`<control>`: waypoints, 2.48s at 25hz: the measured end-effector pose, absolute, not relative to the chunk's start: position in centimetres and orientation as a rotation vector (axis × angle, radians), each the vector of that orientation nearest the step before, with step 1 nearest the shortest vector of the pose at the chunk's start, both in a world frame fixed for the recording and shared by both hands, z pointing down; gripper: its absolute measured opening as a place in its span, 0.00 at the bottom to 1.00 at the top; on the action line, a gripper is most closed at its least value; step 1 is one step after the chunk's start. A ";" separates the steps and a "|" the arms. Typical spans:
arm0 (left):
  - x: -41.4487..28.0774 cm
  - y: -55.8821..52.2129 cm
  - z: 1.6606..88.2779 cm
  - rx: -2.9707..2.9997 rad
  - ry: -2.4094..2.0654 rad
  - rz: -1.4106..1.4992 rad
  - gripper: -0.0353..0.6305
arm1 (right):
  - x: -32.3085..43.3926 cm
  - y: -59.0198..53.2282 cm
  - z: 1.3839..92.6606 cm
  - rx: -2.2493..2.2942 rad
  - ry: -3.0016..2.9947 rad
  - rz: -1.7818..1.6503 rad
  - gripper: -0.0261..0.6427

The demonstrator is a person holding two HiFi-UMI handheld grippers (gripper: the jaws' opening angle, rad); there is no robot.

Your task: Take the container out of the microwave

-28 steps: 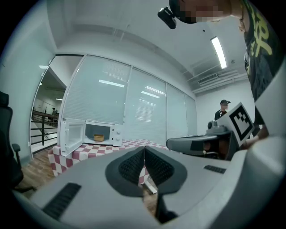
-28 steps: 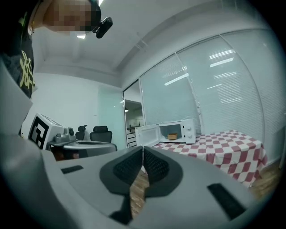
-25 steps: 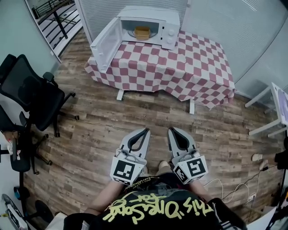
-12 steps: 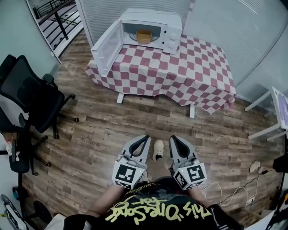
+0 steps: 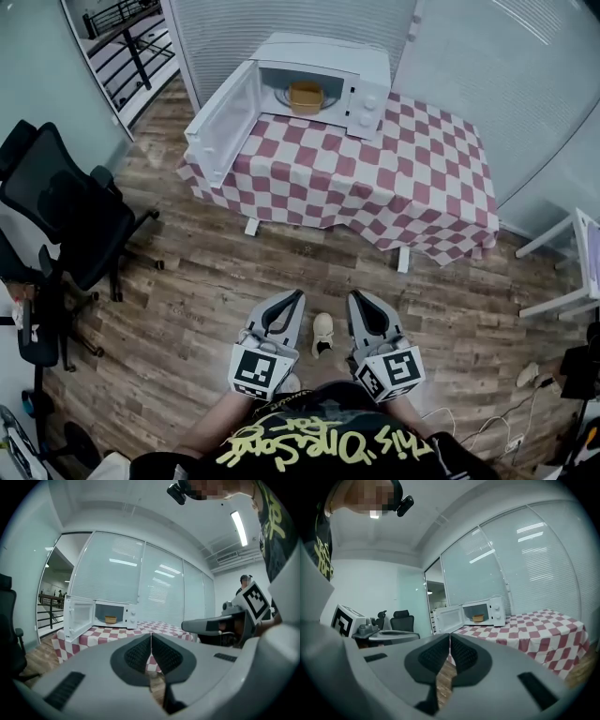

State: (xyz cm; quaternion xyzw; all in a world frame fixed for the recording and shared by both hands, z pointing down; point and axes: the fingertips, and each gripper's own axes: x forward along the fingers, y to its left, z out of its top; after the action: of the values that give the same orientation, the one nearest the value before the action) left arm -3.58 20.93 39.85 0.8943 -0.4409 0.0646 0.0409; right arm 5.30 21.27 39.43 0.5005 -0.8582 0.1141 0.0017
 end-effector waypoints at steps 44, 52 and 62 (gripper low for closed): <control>1.4 -0.4 37.2 2.659 -1.530 0.196 0.07 | 8.9 -0.8 36.9 1.295 -2.822 0.311 0.06; 1.8 -0.1 37.8 2.579 -1.609 0.182 0.07 | 9.6 -0.6 37.3 1.229 -2.853 0.319 0.06; 1.8 -1.9 37.8 2.594 -1.622 0.198 0.07 | 9.8 -2.3 37.6 1.234 -2.861 0.320 0.06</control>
State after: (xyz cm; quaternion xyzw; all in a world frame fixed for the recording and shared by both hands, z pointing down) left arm 1.77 -1.86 37.81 0.8455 -0.5287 0.0646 0.0380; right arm 9.80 -2.28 37.64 0.3940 -0.9134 0.1022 0.0045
